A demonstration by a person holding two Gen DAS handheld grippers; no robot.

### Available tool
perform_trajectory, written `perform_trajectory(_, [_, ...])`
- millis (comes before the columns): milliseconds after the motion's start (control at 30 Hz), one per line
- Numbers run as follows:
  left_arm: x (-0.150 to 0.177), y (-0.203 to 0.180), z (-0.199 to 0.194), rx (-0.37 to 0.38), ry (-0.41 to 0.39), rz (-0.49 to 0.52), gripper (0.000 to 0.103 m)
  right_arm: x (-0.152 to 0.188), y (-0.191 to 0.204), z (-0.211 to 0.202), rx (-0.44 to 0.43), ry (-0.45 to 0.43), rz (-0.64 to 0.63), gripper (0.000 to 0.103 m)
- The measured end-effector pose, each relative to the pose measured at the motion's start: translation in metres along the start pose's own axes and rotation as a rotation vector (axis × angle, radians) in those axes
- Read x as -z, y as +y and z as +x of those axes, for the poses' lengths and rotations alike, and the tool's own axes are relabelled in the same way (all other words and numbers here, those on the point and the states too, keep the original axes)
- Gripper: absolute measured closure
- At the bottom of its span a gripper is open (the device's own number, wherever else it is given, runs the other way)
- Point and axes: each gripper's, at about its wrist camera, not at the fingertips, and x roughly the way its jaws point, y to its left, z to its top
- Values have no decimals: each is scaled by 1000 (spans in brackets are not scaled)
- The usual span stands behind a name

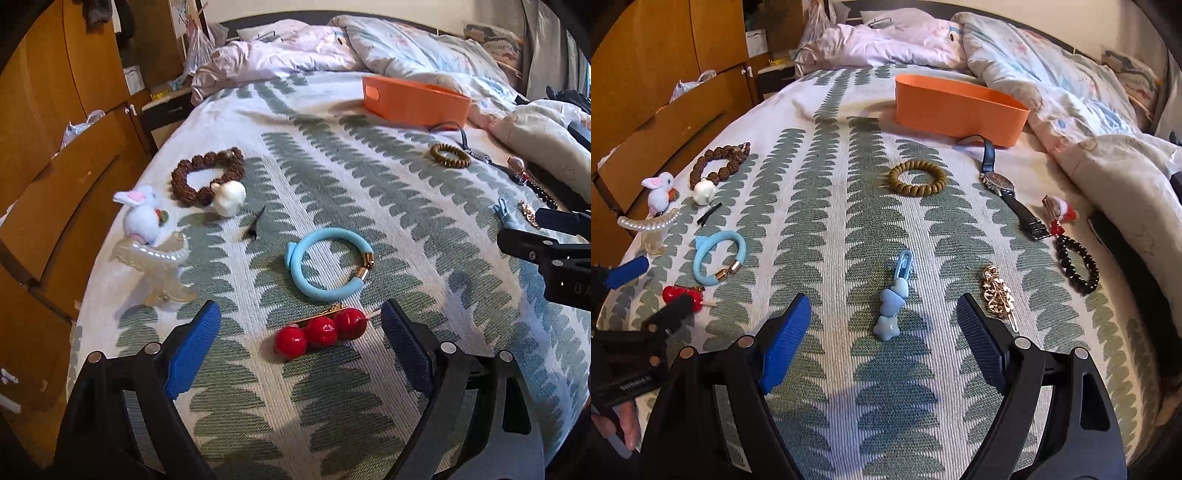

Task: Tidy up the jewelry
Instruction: 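Grasp the red three-bead hair stick with left tool while right grasps the blue bunny clip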

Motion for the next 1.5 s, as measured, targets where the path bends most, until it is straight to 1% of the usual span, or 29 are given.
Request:
perform_trajectory(233, [2, 6, 18, 53, 97, -37, 16, 0, 4, 13, 23, 23, -13, 20])
perform_trajectory(467, [3, 0, 20, 50, 97, -23, 16, 0, -1, 20, 21, 37, 0, 20])
perform_trajectory(500, [2, 2, 20, 51, 97, -25, 16, 1, -2, 22, 18, 44, 3, 22])
perform_trajectory(533, [2, 2, 20, 53, 97, -29, 17, 1, -2, 23, 16, 45, 6, 22])
perform_trajectory(567, [2, 3, 21, 55, 98, -31, 21, 1, -3, 23, 12, 42, 11, 23])
perform_trajectory(633, [2, 3, 21, 60, 99, -32, 24, 1, -4, 24, 8, 44, 18, 26])
perform_trajectory(700, [2, 3, 19, 63, 95, -31, 33, 0, -7, 23, 4, 37, 34, 33])
perform_trajectory(733, [3, 3, 19, 64, 95, -27, 34, 0, -7, 22, 0, 37, 36, 35])
perform_trajectory(800, [3, 3, 17, 69, 93, -24, 40, 0, -7, 23, -1, 42, 32, 43])
perform_trajectory(833, [3, 3, 17, 73, 94, -22, 41, 0, -6, 23, -1, 44, 27, 45])
perform_trajectory(867, [3, 3, 17, 79, 95, -22, 45, 0, -4, 22, -2, 43, 23, 49])
perform_trajectory(900, [3, 3, 16, 87, 96, -24, 54, 0, -3, 22, 1, 41, 19, 54])
perform_trajectory(933, [3, 4, 16, 94, 97, -23, 55, 0, -2, 21, 4, 40, 14, 56])
perform_trajectory(1000, [3, 5, 15, 108, 98, -26, 57, 0, -3, 19, -4, 36, 20, 68])
perform_trajectory(1033, [3, 5, 15, 112, 98, -27, 57, 0, -5, 18, -10, 36, 28, 70])
perform_trajectory(1067, [3, 5, 14, 119, 98, -29, 59, 0, -7, 17, -19, 37, 35, 76])
perform_trajectory(1100, [3, 5, 13, 127, 99, -28, 69, 0, -10, 16, -28, 38, 46, 82])
perform_trajectory(1133, [3, 5, 13, 136, 102, -27, 72, 1, -12, 14, -37, 37, 55, 84])
perform_trajectory(1233, [3, 4, 11, 162, 108, -28, 74, 4, -16, 9, -54, 37, 74, 85])
perform_trajectory(1500, [5, 3, 3, 184, 99, -25, 74, 6, -11, -6, -72, 12, 64, 85])
